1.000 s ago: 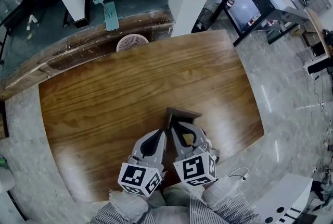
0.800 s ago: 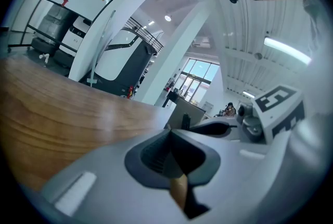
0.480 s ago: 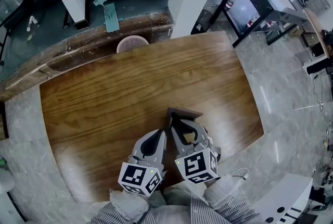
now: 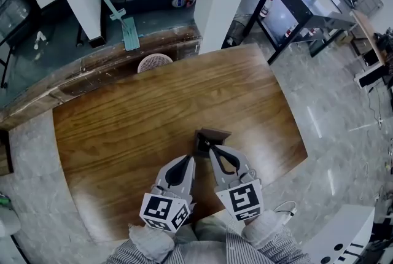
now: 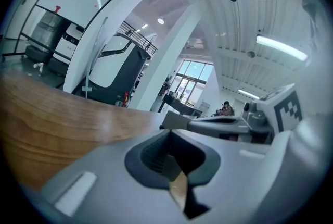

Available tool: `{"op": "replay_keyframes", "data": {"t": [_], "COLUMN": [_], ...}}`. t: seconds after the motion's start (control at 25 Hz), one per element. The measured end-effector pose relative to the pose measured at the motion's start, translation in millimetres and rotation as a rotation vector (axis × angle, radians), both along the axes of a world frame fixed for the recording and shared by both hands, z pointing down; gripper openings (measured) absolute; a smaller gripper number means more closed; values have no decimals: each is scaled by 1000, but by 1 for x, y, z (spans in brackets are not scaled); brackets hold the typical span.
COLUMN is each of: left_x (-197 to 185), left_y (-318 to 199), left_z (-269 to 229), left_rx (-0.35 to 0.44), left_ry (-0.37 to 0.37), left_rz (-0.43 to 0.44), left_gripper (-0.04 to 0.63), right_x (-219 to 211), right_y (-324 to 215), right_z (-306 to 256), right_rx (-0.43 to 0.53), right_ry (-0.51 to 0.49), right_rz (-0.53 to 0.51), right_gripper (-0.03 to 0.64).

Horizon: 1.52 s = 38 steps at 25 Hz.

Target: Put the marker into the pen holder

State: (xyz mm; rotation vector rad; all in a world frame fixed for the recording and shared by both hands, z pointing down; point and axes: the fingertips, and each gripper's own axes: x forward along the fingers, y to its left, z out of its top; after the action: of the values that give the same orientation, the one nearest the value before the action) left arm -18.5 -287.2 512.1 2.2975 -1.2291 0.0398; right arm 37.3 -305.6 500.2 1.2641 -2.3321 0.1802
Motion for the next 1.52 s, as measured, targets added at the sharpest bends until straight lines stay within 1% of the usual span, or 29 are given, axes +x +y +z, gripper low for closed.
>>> {"op": "replay_keyframes", "data": {"t": [0.12,0.2,0.28,0.4,0.64,0.8,1.04,1.52], "left_x": [2,3,2,5,17,23,26,25], "left_y": [4,9,15,23,33,34,33,34], "left_z": [-18,-31,-42,-55,-73,-76,-81,-75], "left_rx": [34,52,67,99,148,172,172,155], "left_ry": [-22,-40,-52,-67,-93,-110,-102,-89], "left_rz": [25,41,51,65,89,96,96,93], "left_gripper": [5,5,5,5,5,5,5,5], "right_x": [10,16,20,23,24,27,24,20], "right_y": [11,22,34,48,60,60,60,60], "right_z": [-24,-38,-48,-58,-73,-72,-74,-70], "right_rx": [5,10,11,18,59,71,60,40], "right_ry": [-176,-263,-313,-361,-383,-359,-358,-359], "right_rz": [64,87,102,119,111,108,95,85], "right_gripper": [0,0,0,-2,-1,-2,-2,-2]}}
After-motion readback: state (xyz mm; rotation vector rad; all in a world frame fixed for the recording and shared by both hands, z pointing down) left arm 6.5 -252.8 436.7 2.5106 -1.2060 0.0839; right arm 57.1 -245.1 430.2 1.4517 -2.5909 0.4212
